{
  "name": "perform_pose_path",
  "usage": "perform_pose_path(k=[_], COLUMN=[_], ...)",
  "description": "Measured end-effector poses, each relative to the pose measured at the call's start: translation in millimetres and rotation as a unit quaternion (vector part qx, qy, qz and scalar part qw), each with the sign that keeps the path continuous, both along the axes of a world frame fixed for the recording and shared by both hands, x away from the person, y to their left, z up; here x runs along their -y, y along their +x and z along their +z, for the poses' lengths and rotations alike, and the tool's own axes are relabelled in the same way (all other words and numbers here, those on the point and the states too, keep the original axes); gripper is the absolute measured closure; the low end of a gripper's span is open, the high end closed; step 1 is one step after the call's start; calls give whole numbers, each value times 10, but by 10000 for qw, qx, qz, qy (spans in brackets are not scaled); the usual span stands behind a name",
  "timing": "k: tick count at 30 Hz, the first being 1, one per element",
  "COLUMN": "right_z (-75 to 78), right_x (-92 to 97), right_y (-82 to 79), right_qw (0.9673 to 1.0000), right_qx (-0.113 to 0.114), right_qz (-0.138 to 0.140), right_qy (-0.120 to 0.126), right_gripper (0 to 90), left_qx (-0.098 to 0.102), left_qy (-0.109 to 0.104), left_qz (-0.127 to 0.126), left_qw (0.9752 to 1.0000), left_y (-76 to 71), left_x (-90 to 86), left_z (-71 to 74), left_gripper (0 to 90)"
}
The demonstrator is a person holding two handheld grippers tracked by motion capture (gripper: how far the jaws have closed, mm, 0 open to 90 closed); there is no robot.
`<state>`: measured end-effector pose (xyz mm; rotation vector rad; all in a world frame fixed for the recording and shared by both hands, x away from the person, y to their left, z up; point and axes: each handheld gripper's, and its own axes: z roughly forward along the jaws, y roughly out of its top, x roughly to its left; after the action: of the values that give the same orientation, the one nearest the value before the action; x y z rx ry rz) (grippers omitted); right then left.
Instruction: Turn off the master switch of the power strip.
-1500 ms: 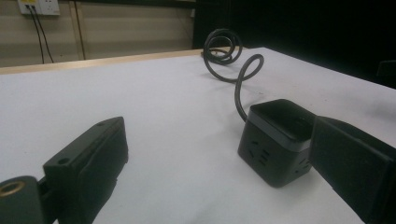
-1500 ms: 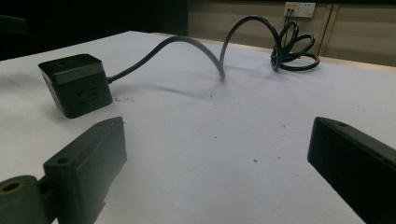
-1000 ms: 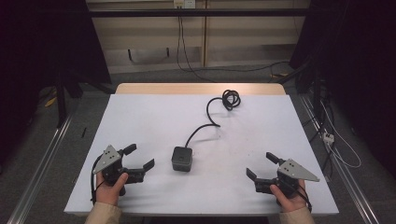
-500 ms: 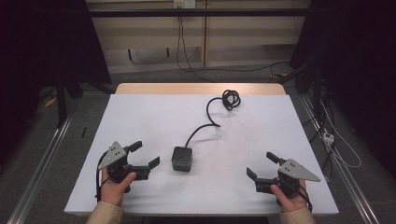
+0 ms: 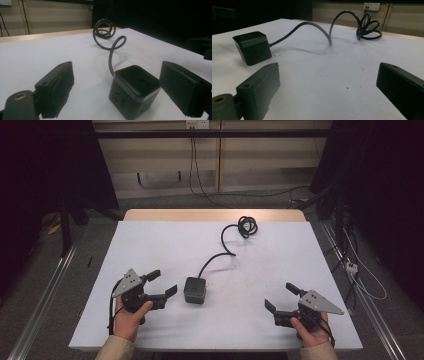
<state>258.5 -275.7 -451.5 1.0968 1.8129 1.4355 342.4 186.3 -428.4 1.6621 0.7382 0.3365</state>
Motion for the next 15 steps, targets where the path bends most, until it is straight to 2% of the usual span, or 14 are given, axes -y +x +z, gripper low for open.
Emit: perform_pose_path(k=[6, 15], right_z=[1, 5], right_x=[0, 0], right_y=[0, -2], right_qw=[10000, 10000], right_qx=[-4, 0], right_qz=[3, -13], right_qy=[-3, 12], right_gripper=[45, 46], left_qx=[-12, -16], left_qy=[24, 80], left_qz=[-29, -176], left_qw=[10000, 9998], left_y=[10, 18], left_x=[20, 74], left_z=[2, 7], left_gripper=[163, 261])
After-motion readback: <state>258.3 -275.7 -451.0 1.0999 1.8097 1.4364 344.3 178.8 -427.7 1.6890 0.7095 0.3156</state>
